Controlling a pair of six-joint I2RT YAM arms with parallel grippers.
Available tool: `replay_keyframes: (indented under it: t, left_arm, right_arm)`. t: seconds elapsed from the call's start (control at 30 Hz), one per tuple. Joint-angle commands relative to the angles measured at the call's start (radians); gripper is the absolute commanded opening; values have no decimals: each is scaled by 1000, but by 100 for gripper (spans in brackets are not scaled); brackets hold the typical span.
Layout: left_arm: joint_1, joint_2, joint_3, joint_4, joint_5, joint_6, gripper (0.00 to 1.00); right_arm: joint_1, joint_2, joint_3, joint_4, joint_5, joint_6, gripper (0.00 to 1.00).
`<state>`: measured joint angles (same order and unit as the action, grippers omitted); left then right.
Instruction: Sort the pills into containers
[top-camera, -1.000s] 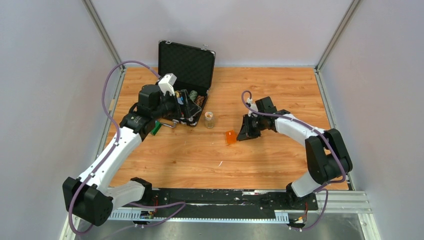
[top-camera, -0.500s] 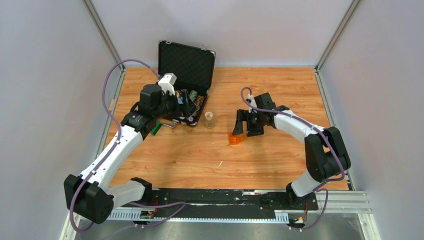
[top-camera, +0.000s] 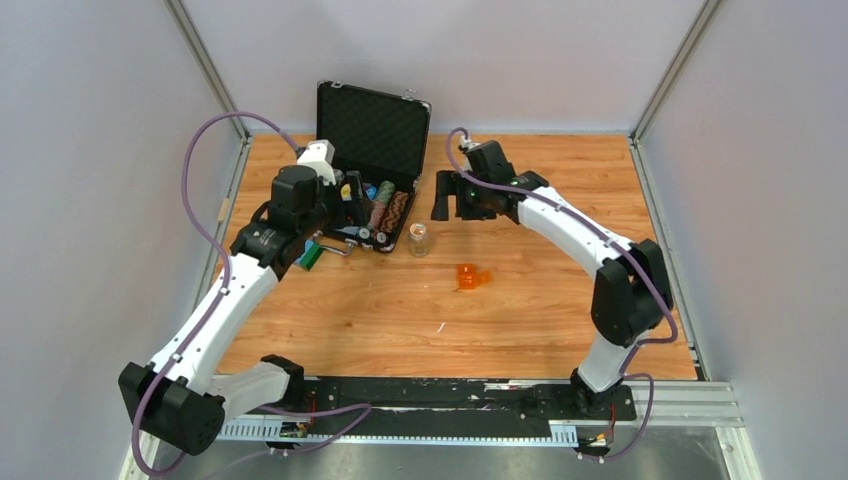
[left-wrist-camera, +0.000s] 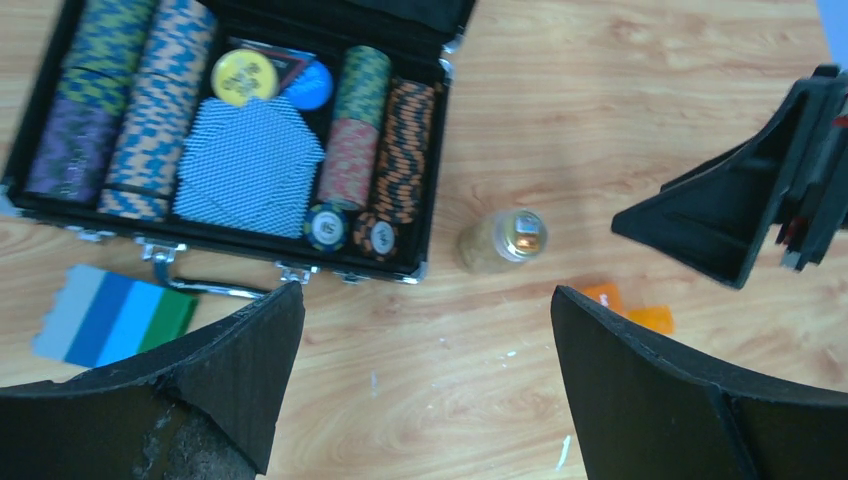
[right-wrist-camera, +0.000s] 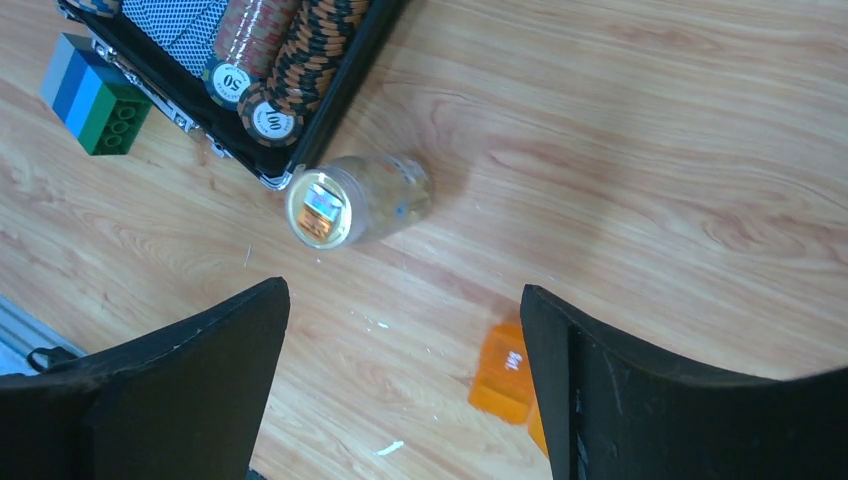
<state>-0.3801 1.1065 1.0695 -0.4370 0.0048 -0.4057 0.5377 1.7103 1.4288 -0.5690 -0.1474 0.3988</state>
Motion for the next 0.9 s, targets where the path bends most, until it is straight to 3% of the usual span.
replay_keyframes:
  t: [0.0, 0.17, 0.33, 0.87]
  left_arm:
    - [-2, -52, 53, -47, -158, 17, 100]
    - [-2, -87, 24, -36, -167, 16, 100]
    - [-2, -106, 4, -31, -157, 5, 100]
    - [-2, -106, -29, -37, -116, -30, 100]
  right_arm:
    - [84, 106, 118, -39, 111, -2, 88]
    - [158, 184, 207, -65, 222, -33, 86]
    - [187, 228, 225, -69, 239, -54, 83]
    - [226, 299, 267, -29, 268, -60, 52]
